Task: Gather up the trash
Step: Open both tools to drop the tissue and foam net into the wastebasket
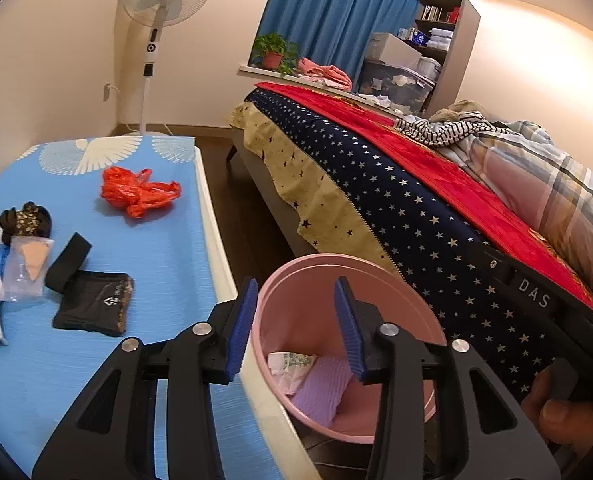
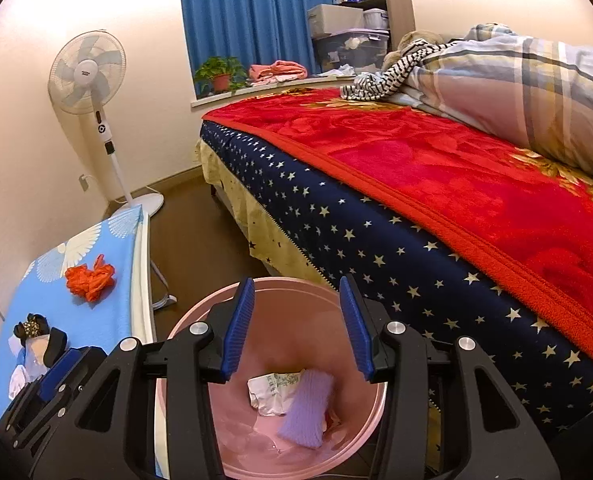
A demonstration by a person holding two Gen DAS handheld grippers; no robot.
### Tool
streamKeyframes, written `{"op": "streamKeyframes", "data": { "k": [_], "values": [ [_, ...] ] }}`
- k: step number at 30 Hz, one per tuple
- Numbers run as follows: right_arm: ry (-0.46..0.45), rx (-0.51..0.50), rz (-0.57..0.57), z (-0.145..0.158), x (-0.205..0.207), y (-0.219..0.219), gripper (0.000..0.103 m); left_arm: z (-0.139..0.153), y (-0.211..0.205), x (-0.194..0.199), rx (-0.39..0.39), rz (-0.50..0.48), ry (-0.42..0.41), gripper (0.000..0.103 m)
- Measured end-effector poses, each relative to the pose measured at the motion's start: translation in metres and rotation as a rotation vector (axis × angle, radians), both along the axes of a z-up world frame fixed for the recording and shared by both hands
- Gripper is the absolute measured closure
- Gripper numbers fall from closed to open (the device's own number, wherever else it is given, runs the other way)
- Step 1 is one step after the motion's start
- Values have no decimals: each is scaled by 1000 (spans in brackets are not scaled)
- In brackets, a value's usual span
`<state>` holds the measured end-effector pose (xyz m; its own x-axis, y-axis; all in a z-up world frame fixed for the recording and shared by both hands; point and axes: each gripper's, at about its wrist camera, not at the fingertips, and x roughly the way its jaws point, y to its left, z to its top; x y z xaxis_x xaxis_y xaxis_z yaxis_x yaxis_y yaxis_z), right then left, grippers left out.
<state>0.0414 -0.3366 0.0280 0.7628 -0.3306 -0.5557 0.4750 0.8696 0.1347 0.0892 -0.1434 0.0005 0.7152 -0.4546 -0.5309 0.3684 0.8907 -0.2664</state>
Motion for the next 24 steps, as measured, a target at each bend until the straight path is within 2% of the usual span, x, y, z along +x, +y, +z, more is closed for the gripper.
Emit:
{"op": "streamKeyframes", "data": {
  "k": [3,14,24],
  "values": [
    [-8,-1,20,3,-1,6,58,4,10,-4,7,25,-8,54],
    [-44,15,161,10,1,48,58,9,62,-11,22,133,-5,54],
    [-51,43,278,5,21,90,58,4,123,-8,21,295,12,54]
  ]
}}
